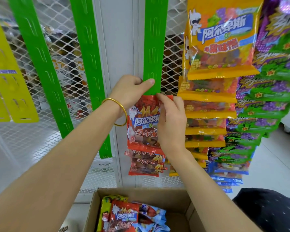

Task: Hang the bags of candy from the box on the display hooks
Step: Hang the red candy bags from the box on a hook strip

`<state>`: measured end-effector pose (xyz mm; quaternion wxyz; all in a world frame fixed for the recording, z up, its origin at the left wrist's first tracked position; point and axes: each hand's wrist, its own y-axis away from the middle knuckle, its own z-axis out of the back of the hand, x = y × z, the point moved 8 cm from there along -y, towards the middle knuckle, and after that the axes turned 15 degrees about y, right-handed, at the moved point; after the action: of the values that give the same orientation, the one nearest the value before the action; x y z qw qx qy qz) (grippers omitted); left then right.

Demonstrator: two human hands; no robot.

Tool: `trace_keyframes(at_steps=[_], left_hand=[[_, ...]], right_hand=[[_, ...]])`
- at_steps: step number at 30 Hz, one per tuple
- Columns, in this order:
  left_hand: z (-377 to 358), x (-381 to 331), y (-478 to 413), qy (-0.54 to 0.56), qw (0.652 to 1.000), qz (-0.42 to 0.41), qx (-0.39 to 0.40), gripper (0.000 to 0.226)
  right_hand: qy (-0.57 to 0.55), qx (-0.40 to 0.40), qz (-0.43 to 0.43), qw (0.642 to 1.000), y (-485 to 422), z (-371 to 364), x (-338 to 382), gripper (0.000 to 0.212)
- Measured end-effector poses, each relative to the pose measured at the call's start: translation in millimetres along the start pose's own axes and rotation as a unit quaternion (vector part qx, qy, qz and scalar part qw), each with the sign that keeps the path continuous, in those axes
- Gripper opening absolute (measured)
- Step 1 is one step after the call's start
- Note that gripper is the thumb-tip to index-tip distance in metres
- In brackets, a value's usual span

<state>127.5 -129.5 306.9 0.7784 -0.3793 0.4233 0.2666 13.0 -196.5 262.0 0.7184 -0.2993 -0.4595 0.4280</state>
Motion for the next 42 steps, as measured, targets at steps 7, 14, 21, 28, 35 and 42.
trace_keyframes(at_steps=[7, 14, 21, 28, 35, 42], left_hand=[[-1, -3, -2, -0.009, 1.0, -0.012, 0.009, 0.045], [-2, -2, -6, -0.009, 1.0, -0.012, 0.002, 0.042], [-3, 1, -2, -0.018, 1.0, -0.005, 0.008, 0.05], [-8, 16, 9, -0.026, 0.997, -0.053, 0.048, 0.022], [-1, 22, 16, -0.025, 0.997, -0.079, -0.001, 0.016], [6, 29, 47, -0.049, 0.984, -0.158, -0.061, 0.039]], right_hand=[[-0.001, -0.029, 0.031, 0.999, -8, 7, 9, 0.031], [0.021, -0.021, 0.025, 0.999, -10, 4, 9, 0.04], [0.011, 0.021, 0.014, 1.0, 4, -4, 2, 0.04], [0.042, 0.07, 0.009, 0.997, 12, -10, -6, 0.037], [0.028, 0.039, 0.003, 0.999, 20, -6, -10, 0.039], [0.05, 0.012, 0.034, 0.998, 64, 8, -13, 0.037]])
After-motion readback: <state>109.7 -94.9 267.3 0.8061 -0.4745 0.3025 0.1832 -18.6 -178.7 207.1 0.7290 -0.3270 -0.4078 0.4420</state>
